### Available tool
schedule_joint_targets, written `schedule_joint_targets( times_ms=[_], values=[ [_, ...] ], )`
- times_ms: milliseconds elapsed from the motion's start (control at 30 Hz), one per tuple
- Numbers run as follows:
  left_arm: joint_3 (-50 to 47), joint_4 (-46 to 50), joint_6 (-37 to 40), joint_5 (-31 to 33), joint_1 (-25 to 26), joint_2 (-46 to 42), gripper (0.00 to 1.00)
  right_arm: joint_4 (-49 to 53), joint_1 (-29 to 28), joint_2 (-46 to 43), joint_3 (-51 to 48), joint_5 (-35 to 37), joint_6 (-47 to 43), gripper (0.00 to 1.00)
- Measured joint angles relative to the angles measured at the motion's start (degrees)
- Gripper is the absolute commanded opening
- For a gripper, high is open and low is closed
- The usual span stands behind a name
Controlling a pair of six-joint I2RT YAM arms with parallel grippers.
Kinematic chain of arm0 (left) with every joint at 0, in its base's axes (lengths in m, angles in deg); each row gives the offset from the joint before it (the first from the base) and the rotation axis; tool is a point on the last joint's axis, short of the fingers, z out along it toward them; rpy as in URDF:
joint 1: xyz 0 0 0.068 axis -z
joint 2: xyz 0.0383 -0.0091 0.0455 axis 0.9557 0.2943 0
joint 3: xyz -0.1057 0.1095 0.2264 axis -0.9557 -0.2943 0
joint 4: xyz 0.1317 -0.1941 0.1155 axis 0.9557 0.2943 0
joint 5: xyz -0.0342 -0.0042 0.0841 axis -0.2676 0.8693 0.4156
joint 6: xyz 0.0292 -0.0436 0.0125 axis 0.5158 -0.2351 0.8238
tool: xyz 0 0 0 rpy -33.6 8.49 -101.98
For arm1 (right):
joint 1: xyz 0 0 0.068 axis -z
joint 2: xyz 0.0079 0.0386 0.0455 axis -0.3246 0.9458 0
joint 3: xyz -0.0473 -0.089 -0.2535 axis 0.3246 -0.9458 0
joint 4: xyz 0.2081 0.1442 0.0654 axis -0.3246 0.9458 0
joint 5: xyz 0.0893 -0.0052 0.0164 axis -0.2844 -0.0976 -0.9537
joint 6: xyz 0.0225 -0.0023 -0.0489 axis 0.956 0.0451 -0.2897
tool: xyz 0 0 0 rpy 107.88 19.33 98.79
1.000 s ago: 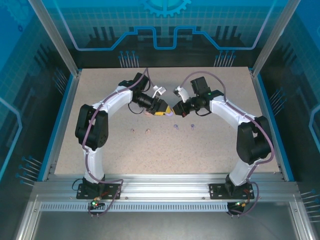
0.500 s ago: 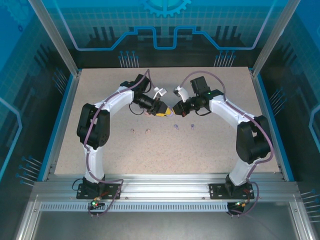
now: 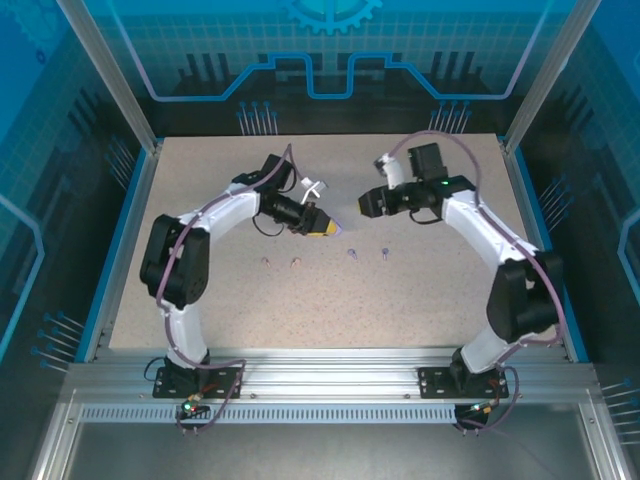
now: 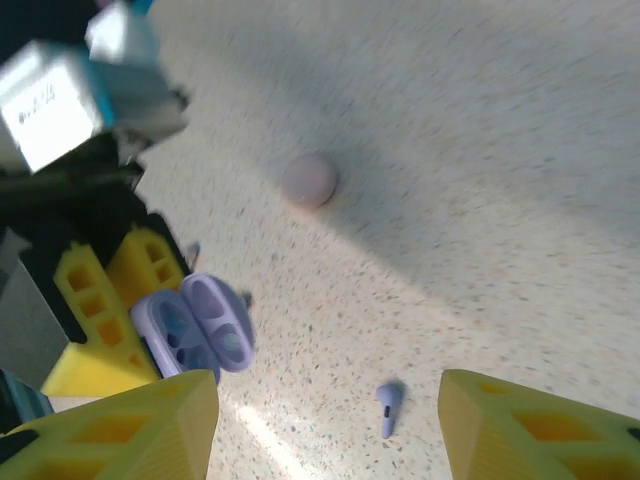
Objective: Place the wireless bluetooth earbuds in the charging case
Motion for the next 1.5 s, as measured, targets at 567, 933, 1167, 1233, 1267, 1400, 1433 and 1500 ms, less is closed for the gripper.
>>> schedule_joint_targets(
  times_ms=[567,933,1167,1233,1267,1400,1433,1500],
  values=[
    [-43.63,-65.46,-2.69,39.65,10.58,-28.83,0.0,11.34,-12.37,5.42,-2.03,20.76,9.46,0.59],
    [-51.3,-88.54,-0.13,46.95,10.91,-28.33,0.0,15.08,-16.26,17.4,1.7,28.26,10.78,0.55],
    [-51.3,-92.35,0.44,46.97,10.91,-30.49,0.0,16.24,-17.09,21.92,7.45,29.94,11.28,0.5],
    [-51.3,-92.35,0.44,46.97,10.91,-31.61,0.0,16.57,-17.27,23.43,8.83,30.45,11.39,0.49],
    [-51.3,-92.32,0.42,46.97,10.91,-32.09,0.0,16.96,-17.38,24.04,9.35,30.67,11.39,0.48],
    [-51.28,-92.28,0.42,46.97,10.91,-33.14,0.0,17.68,-17.64,25.7,10.58,31.04,11.34,0.46],
    [-51.28,-92.28,0.44,46.97,10.91,-33.22,0.0,17.99,-17.73,26.16,10.97,31.1,11.37,0.46],
    [-51.19,-92.08,0.42,46.97,10.91,-33.22,0.0,18.08,-17.86,26.84,11.45,31.23,11.37,0.46]
  ],
)
